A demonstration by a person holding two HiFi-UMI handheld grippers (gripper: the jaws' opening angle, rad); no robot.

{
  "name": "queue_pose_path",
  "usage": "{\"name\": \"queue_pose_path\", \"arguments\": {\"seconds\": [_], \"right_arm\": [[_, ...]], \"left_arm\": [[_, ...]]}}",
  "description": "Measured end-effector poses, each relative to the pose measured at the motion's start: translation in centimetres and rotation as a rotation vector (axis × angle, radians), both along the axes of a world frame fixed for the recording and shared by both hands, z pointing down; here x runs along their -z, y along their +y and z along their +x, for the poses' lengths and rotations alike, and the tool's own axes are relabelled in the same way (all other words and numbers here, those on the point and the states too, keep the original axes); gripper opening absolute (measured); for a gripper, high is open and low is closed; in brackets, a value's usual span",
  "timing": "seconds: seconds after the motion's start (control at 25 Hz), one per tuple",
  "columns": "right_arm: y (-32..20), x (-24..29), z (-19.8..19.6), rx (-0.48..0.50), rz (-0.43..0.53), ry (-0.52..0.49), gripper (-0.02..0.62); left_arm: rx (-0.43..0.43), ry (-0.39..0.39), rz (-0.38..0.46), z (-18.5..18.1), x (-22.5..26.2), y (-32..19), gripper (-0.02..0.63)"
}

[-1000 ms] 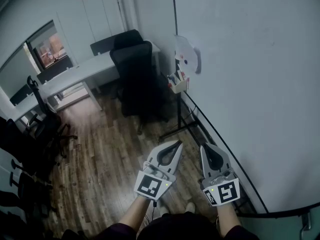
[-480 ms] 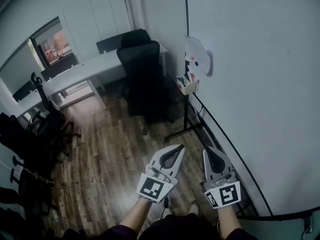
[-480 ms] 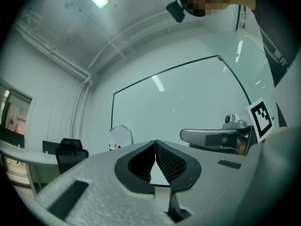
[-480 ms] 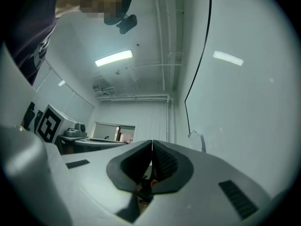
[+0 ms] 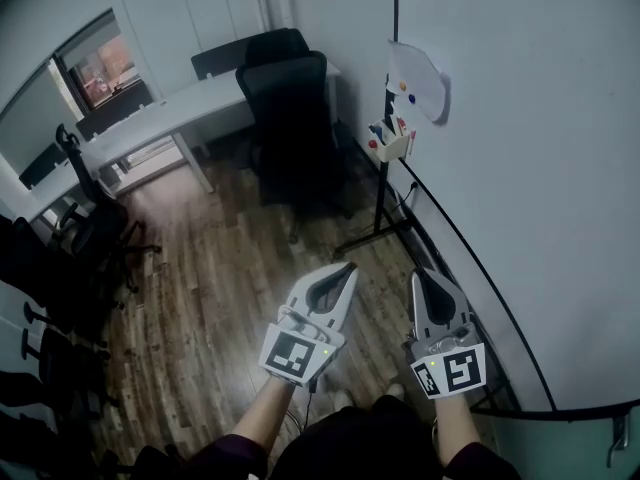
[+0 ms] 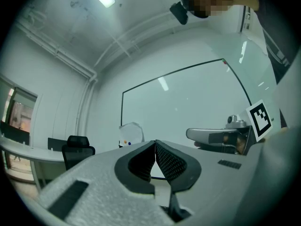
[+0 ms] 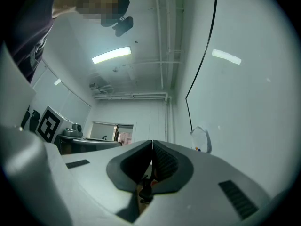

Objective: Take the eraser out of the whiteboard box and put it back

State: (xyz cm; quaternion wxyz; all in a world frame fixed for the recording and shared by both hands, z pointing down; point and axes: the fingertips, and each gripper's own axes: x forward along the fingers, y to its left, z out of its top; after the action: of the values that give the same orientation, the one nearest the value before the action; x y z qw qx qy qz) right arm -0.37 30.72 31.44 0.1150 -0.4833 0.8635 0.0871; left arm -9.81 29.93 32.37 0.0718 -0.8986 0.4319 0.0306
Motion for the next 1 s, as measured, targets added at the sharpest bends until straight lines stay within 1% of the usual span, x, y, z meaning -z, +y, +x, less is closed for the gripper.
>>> {"name": "queue_pose_path", "arguments": {"seconds": [0.24, 0.52, 0.76, 1.0], "right_arm": [[-2.4, -1.5, -0.1, -0.016, -0.038, 0.001, 0.003], [-6.9, -3.3, 1.3, -0.034, -0.075, -0.019, 0.003], [-11.4, -4.6, 2.0, -0.024, -0.107, -0.016, 0.005], [-15.3, -4.4, 3.3, -0.017, -0.100, -0.018, 0.003]], "left_arm": [[-0.006, -0.004, -0.042, -0.5, -1.8, -2.5, 0.005], [-0.022, -0.002, -0.060, 0.6, -3.0, -7.0, 0.005], [-0.033, -0.015, -0.075, 2.1, -4.2, -11.6, 0.005], [-0.030, -0.016, -0.076, 3.6, -3.7, -15.7, 0.005]]}}
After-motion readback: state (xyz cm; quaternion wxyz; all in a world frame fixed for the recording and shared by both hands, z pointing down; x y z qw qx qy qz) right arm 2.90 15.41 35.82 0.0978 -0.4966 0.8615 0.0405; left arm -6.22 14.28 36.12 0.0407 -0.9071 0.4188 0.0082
